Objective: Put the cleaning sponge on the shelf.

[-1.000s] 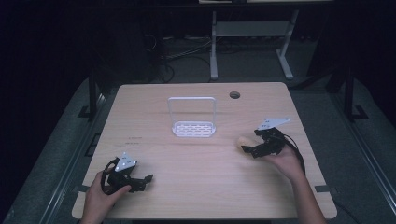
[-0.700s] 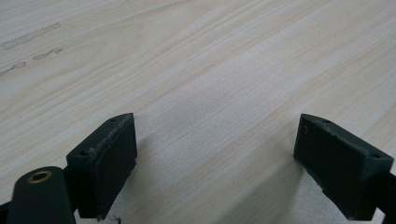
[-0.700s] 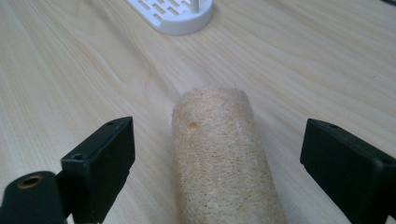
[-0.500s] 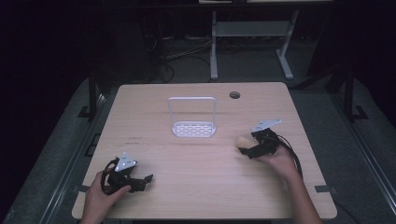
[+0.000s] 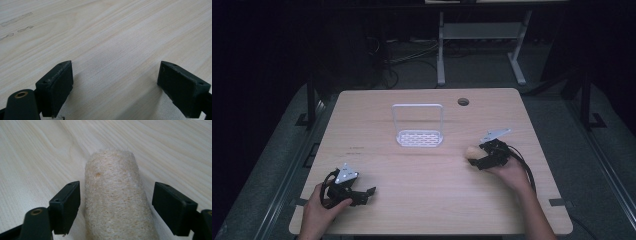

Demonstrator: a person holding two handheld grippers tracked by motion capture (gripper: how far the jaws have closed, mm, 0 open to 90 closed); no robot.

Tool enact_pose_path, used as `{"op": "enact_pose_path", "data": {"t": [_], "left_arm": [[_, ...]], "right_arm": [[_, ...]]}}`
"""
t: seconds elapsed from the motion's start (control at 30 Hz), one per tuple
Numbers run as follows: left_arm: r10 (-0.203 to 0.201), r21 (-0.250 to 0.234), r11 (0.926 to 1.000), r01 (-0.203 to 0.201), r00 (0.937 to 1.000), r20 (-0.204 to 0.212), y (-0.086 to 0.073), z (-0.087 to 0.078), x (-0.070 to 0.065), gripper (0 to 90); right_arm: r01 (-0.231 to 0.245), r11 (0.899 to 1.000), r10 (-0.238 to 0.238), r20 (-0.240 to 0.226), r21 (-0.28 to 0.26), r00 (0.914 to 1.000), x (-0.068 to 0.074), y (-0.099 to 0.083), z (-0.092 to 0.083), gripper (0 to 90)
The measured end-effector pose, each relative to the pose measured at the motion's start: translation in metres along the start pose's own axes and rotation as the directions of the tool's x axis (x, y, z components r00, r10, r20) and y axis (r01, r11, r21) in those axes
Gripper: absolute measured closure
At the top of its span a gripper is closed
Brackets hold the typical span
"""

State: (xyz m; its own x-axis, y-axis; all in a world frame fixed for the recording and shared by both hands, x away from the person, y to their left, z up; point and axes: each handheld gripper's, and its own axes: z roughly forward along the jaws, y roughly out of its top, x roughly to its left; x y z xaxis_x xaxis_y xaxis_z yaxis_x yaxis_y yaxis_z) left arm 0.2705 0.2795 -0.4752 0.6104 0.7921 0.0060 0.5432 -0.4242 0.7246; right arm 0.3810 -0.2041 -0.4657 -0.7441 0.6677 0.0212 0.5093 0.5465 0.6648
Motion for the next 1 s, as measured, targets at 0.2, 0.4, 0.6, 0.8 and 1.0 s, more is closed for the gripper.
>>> {"op": "enact_pose_path", "data": {"t": [0.2, 0.4, 0.6, 0.8, 1.0], "left_arm": [[0.000, 0.000, 1.0000, 0.000, 1.0000, 0.000, 0.000, 0.000, 0.000, 12.7], [0.000, 0.000, 1.0000, 0.000, 1.0000, 0.000, 0.000, 0.000, 0.000, 12.7], [0.000, 0.000, 1.0000, 0.000, 1.0000, 0.000, 0.000, 0.000, 0.000, 12.7], [0.000, 0.000, 1.0000, 0.000, 1.0000, 0.000, 0.000, 0.000, 0.000, 12.7], [0.000, 0.000, 1.0000, 0.000, 1.0000, 0.000, 0.000, 0.000, 0.000, 12.7]], "right_arm": [[0.004, 1.000, -0.004, -0.007, -0.004, 1.0000, 0.001, -0.001, -0.002, 34.3], [0.016, 1.000, -0.016, 0.001, -0.010, 0.9999, 0.000, -0.003, -0.004, 40.0], [0.008, 1.000, -0.008, -0.005, -0.012, 1.0000, -0.001, -0.004, -0.005, 40.6], [-0.002, 1.000, 0.002, -0.002, -0.016, 1.0000, 0.000, -0.004, -0.009, 40.9], [-0.004, 0.999, 0.004, 0.005, -0.034, 1.0000, 0.002, 0.000, -0.017, 40.8]]}}
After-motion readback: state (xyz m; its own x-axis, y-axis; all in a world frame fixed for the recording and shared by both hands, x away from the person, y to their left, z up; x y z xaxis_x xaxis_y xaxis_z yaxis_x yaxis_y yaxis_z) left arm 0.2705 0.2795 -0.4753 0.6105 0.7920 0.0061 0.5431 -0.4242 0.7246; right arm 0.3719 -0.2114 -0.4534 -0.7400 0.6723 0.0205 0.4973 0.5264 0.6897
